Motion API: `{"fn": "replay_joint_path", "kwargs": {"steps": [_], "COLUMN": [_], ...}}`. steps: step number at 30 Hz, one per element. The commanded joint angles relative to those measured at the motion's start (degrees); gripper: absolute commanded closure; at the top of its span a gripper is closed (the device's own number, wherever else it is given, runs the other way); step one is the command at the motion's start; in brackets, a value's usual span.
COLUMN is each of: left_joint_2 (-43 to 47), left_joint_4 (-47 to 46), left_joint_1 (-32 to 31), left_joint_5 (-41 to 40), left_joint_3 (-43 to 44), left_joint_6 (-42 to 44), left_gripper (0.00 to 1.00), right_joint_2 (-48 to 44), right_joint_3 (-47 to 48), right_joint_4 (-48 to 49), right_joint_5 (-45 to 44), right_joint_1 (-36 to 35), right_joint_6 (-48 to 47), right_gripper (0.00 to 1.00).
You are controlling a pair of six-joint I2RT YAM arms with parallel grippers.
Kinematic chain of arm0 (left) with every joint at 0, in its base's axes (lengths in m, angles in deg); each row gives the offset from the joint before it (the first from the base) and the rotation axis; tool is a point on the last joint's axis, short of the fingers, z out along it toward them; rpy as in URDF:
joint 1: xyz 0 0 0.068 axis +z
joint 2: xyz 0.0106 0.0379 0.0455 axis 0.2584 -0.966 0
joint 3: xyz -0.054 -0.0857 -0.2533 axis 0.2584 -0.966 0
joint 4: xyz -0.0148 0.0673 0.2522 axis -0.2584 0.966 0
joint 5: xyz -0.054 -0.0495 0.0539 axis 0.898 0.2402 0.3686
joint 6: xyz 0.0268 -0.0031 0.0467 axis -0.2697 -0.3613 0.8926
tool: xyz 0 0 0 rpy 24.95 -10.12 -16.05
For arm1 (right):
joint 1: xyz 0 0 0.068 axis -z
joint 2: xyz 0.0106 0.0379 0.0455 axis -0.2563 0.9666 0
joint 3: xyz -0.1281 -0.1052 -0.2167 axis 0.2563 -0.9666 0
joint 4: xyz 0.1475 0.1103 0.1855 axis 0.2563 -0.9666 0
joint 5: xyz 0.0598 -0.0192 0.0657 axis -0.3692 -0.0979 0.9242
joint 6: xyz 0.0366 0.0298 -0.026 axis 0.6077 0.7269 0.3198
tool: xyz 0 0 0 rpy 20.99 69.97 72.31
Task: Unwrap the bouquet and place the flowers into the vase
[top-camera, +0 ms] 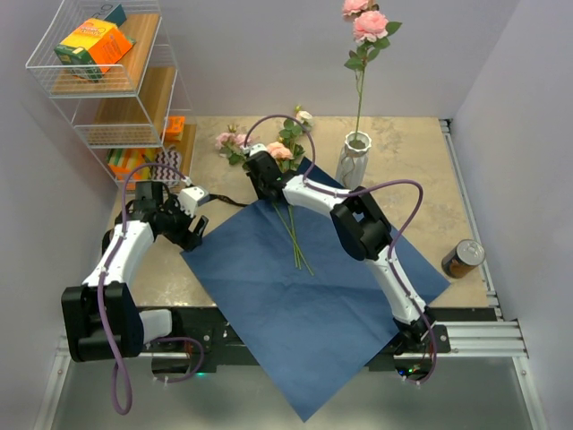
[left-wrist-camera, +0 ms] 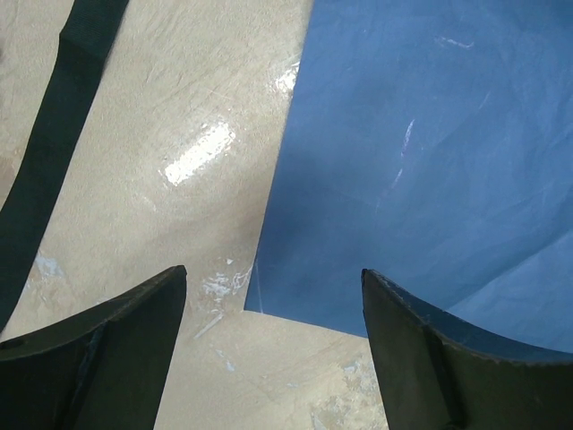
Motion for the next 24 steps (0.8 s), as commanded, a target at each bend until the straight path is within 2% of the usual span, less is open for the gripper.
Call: {"fn": "replay_joint_path", "kwargs": {"steps": [1, 3, 9, 18, 24], "left_joint_2": [1.72, 1.90, 1.81, 1.29, 1.37], "left_joint_4": [-0.07, 0.02, 0.55, 0.90, 1.16], "left_joint_1": [0.59, 0.59, 0.68, 0.85, 0.94], "left_joint_5": [1.47, 1.47, 1.91, 2.35, 3.14], "left_joint_3": [1.19, 1.19, 2.42, 3.04, 3.04], "left_joint_6": [1.02, 1.11, 0.67, 0.50, 0.41], "left_gripper": [0.16, 0.16, 0.17, 0.16, 0.17], "right_joint_2": [-2.77, -3.91, -10.14, -25.79, -41.58], "right_joint_3": [2.29, 2.46, 4.75, 5.45, -3.24], "right_joint_4": [0.63, 1.33, 0.80, 3.44, 17.05], "right_joint_5": [1.40, 1.57, 2.18, 6.05, 8.42], "right_joint_1": [-0.07, -0.07, -0.51, -0.77, -0.77], "right_joint_6": [1.10, 1.28, 2.07, 4.18, -1.69], "right_gripper": [0.92, 1.00, 1.00, 1.00, 1.00]}}
